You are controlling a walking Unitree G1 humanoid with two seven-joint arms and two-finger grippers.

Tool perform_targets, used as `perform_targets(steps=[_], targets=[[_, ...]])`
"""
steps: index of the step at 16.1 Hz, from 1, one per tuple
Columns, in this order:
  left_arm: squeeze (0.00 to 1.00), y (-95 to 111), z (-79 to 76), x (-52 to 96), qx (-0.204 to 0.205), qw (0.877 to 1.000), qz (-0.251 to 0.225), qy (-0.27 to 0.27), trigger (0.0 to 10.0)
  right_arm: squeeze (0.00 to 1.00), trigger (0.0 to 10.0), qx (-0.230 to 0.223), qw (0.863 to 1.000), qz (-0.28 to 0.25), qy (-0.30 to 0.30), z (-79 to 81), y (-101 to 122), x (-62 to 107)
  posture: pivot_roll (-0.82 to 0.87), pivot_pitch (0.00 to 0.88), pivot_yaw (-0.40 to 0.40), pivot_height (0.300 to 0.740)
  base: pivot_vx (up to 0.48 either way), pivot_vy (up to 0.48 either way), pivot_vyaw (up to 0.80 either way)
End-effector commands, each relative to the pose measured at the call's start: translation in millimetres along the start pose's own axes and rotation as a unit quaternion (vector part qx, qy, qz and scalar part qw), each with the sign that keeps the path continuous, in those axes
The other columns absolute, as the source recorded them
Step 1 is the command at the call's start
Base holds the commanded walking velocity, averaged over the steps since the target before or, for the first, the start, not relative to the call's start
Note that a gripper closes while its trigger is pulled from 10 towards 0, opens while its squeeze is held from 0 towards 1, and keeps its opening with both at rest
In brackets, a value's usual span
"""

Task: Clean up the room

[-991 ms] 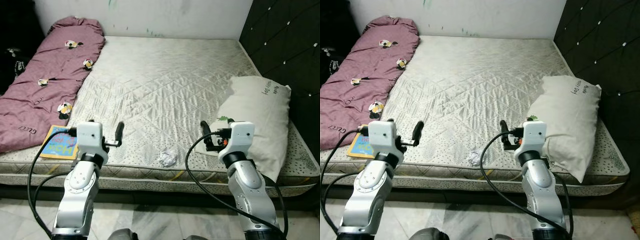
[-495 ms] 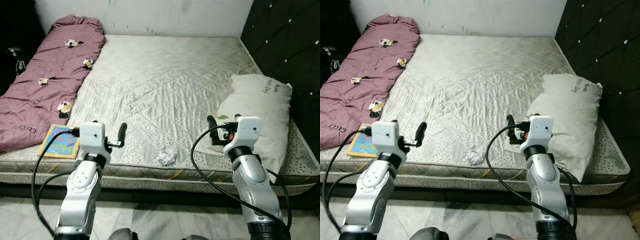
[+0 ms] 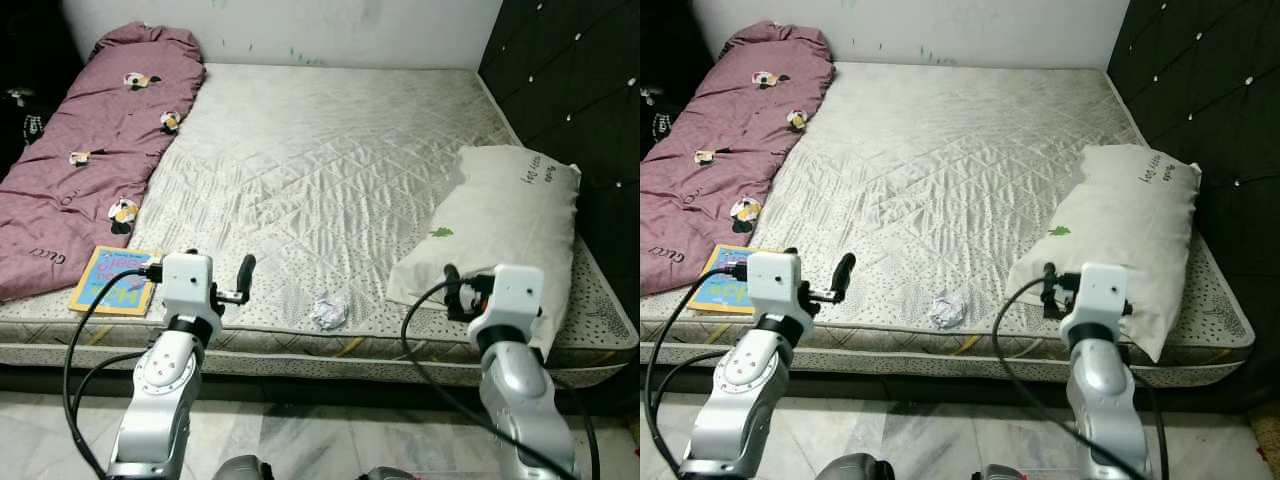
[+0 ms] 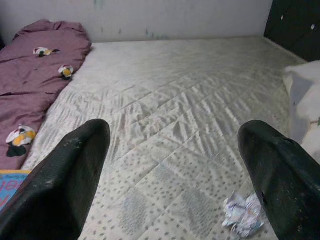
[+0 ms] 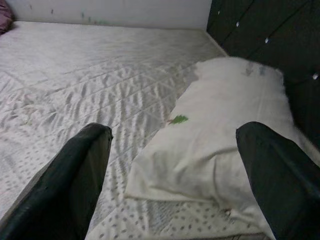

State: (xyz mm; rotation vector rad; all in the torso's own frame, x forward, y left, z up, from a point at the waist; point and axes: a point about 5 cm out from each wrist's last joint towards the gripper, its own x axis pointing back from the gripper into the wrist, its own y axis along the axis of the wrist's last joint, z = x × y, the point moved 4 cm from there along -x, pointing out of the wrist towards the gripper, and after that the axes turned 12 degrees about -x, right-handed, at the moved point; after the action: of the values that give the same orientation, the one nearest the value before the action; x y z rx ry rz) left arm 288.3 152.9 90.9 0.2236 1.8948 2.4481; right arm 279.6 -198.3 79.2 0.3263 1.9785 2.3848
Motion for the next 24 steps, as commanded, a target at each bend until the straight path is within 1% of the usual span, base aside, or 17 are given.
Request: perform_targets(steps=[1, 2, 3, 4, 5, 6, 7, 8, 9, 10, 12, 15, 16, 19, 24], targets=[[0.0, 3, 3.1, 2.7, -0.003, 1.0, -0.006, 0.002, 10.0, 0.0, 10.0, -0.027, 0.999, -0.004, 0.021, 9.2, 1, 1.4, 0.02, 0.0, -0.02, 0.74, 0.0, 0.0, 0.0], [0.0, 0, 1.8, 7.0, 0.004, 1.0, 0.001, 0.002, 10.0, 0.0, 10.0, -0.021, 1.0, -0.008, 0.021, 12.5, 3, 1.2, 0.01, 0.0, -0.01, 0.74, 0.0, 0.0, 0.0], [0.0, -2, -4.7, 11.7, 0.003, 1.0, 0.003, -0.008, 10.0, 0.0, 10.0, -0.012, 0.999, -0.018, 0.026, 15.8, 8, 0.8, 0.0, 0.0, 0.004, 0.74, 0.0, 0.0, 0.0], [0.0, -3, -12.9, 12.8, 0.0, 1.0, 0.004, -0.018, 10.0, 0.0, 10.0, -0.004, 0.999, -0.024, 0.044, 19.0, 12, 0.2, 0.0, 0.0, 0.011, 0.74, 0.0, 0.0, 0.0], [0.0, -2, -15.3, 11.4, -0.004, 1.0, 0.001, -0.023, 10.0, 0.0, 10.0, -0.014, 0.999, -0.02, 0.044, 19.0, 11, -0.2, 0.0, 0.0, 0.013, 0.74, 0.0, 0.0, 0.0], [0.0, 2, -13.9, 6.6, 0.002, 1.0, -0.002, -0.025, 10.0, 0.0, 10.0, -0.04, 0.998, -0.02, 0.047, 18.4, 12, -0.2, 0.0, 0.0, 0.017, 0.74, 0.0, 0.0, 0.0], [0.0, 6, -13.1, 4.5, 0.004, 1.0, -0.007, -0.028, 10.0, 0.0, 10.0, -0.051, 0.997, -0.021, 0.055, 20.0, 13, 0.7, 0.0, 0.0, 0.014, 0.74, 0.0, 0.0, 0.0], [0.0, 9, -9.8, 1.8, 0.002, 1.0, -0.011, -0.023, 10.0, 0.0, 10.0, -0.06, 0.997, -0.007, 0.052, 20.2, 9, 2.4, 0.0, 0.002, 0.013, 0.74, 0.0, 0.0, -0.8], [0.0, 9, -9.5, 2.2, 0.001, 1.0, -0.011, -0.023, 10.0, 0.0, 10.0, -0.061, 0.997, 0.001, 0.056, 21.2, 5, 3.6, 0.0, 0.01, 0.007, 0.74, 0.0, 0.0, -0.8], [0.0, 9, -9.4, 3.0, -0.001, 1.0, -0.012, -0.024, 10.0, 0.0, 10.0, -0.05, 0.997, -0.001, 0.064, 22.9, 5, 4.5, 0.0, 0.016, 0.002, 0.74, 0.0, 0.0, -0.8], [0.0, 8, -10.9, 6.9, 0.008, 0.999, -0.009, -0.034, 10.0, 0.0, 10.0, -0.055, 0.996, -0.006, 0.071, 24.5, 7, 4.6, 0.0, 0.025, -0.004, 0.74, 0.0, 0.0, -0.65], [0.0, 6, -15.8, 13.5, 0.026, 0.999, -0.006, -0.044, 10.0, 0.0, 10.0, -0.051, 0.996, -0.008, 0.079, 24.6, 11, 2.6, 0.0, 0.029, -0.007, 0.74, 0.0, 0.0, 0.0], [0.0, 7, -16.5, 14.2, 0.025, 0.999, -0.007, -0.044, 10.0, 0.0, 10.0, -0.049, 0.996, -0.011, 0.079, 23.6, 13, 1.7, 0.0, 0.031, -0.011, 0.74, 0.0, 0.0, 0.0], [0.0, 10, -16.2, 10.8, 0.028, 0.998, -0.014, -0.046, 10.0, 0.0, 10.0, -0.044, 0.996, -0.014, 0.076, 20.6, 15, 0.9, -0.01, 0.028, -0.015, 0.74, 0.274, 0.0, 0.0], [0.0, 8, -15.3, 11.8, 0.024, 0.999, -0.011, -0.046, 10.0, 0.0, 10.0, -0.036, 0.996, -0.016, 0.076, 20.1, 15, 0.7, -0.01, 0.027, -0.011, 0.74, 0.284, 0.0, 0.0]])
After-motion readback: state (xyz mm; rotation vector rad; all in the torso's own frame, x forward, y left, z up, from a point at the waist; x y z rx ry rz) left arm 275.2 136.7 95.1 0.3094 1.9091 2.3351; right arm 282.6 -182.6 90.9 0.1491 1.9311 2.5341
